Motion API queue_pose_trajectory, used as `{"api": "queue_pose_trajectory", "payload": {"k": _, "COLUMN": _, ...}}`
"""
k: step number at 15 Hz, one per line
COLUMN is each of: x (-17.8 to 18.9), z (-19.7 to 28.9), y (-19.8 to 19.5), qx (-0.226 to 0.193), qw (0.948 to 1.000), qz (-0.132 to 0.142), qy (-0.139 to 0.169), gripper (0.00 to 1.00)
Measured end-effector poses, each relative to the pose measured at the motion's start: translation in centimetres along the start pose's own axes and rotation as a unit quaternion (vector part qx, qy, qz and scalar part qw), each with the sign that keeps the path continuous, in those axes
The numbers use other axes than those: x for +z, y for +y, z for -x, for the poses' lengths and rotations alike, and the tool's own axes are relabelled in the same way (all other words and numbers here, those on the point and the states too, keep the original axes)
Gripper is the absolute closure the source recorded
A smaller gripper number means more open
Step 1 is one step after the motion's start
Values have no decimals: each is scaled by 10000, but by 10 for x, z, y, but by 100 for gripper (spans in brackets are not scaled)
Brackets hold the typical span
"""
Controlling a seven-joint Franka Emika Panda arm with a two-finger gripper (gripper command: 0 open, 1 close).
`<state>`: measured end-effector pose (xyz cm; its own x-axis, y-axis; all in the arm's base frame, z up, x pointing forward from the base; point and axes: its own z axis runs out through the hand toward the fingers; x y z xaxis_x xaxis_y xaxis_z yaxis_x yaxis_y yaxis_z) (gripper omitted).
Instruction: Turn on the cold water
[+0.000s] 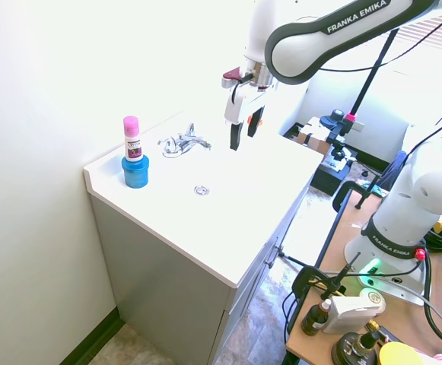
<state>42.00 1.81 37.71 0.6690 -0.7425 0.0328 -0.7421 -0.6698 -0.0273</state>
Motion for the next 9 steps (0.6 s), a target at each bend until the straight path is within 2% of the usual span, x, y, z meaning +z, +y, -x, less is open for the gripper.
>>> {"api": "queue_pose_trajectory", "payload": {"k": 2, "x": 1, "z": 0, "y": 0, "qx": 24, "qw": 10000, "qz": 0, "qy": 0, "gripper": 0}}
{"api": "queue_pose_trajectory", "payload": {"k": 4, "x": 0, "z": -4, "y": -4, "qx": 199, "qw": 9996, "qz": -118, "qy": 131, "gripper": 0}}
{"api": "queue_pose_trajectory", "payload": {"k": 7, "x": -1, "z": -32, "y": -13, "qx": 554, "qw": 9962, "qz": -373, "qy": 563, "gripper": 0}}
{"api": "queue_pose_trajectory", "payload": {"k": 9, "x": -3, "z": -63, "y": -24, "qx": 777, "qw": 9899, "qz": -614, "qy": 1010, "gripper": 0}}
